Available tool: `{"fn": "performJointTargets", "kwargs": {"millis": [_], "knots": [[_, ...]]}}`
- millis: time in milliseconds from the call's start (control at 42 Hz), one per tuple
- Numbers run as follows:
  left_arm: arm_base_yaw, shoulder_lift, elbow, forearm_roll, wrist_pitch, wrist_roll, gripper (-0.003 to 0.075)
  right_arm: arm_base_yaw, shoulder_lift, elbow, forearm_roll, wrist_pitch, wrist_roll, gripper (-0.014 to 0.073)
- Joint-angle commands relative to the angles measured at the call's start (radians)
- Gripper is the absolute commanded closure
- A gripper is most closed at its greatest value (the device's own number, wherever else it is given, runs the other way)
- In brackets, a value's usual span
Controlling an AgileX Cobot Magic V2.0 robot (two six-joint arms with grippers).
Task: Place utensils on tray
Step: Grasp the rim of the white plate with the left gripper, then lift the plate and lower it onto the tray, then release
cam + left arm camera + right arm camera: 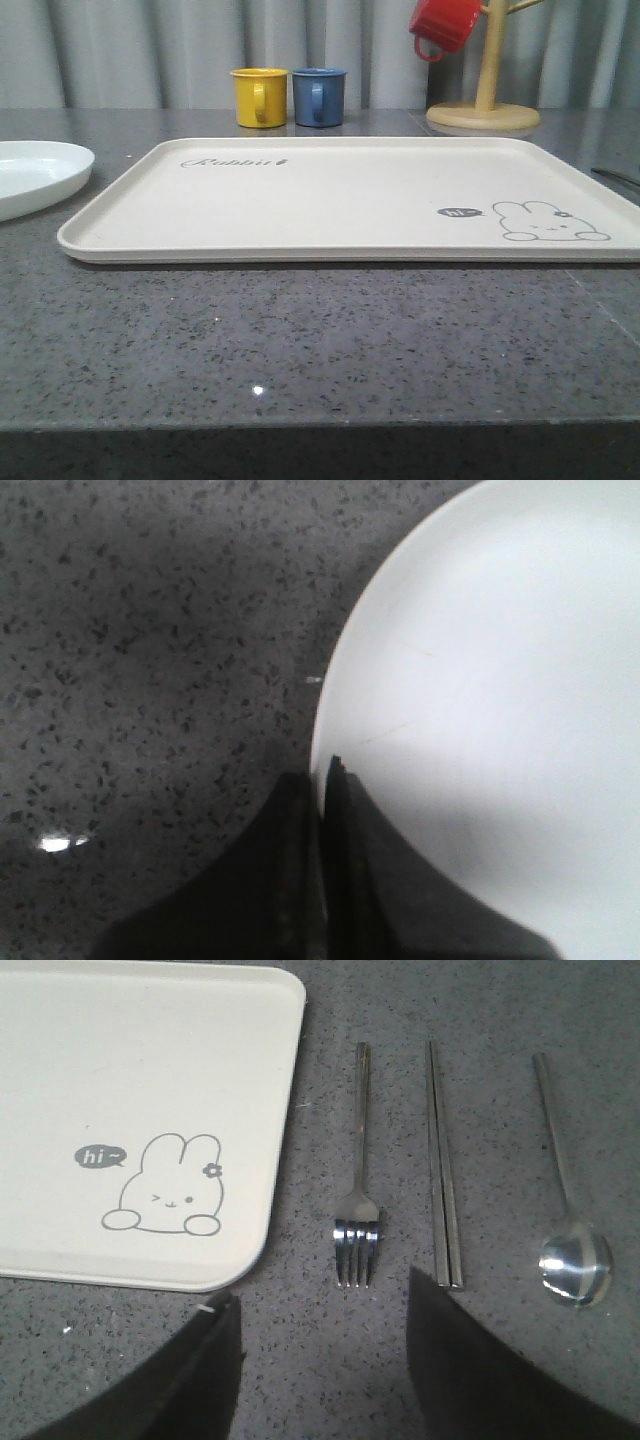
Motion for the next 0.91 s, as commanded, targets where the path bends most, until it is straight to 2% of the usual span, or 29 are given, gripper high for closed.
{"fn": "performJointTargets", "kwargs": {"millis": [0, 214, 453, 882], "knots": [[0.001, -0.036, -0.031, -0.029, -0.031, 0.005, 0.0741, -0.004, 0.010, -0.035, -0.004, -0.061, -0.008, 0.0183], [-0.001, -0.056, -0.070, -0.079, 0.010, 0.018, 0.0741, -0.004, 0.010, -0.035, -0.004, -0.061, -0.008, 0.0183], [-0.048, -0.096, -0.222, -0.257, 0.144, 0.091, 0.0741, -0.004, 0.010, -0.035, -0.004, -0.061, -0.008, 0.0183], [-0.394, -0.027, -0.262, -0.274, 0.109, 0.091, 0.0741, -0.004, 0.010, -0.035, -0.004, -0.061, -0.008, 0.0183]]}}
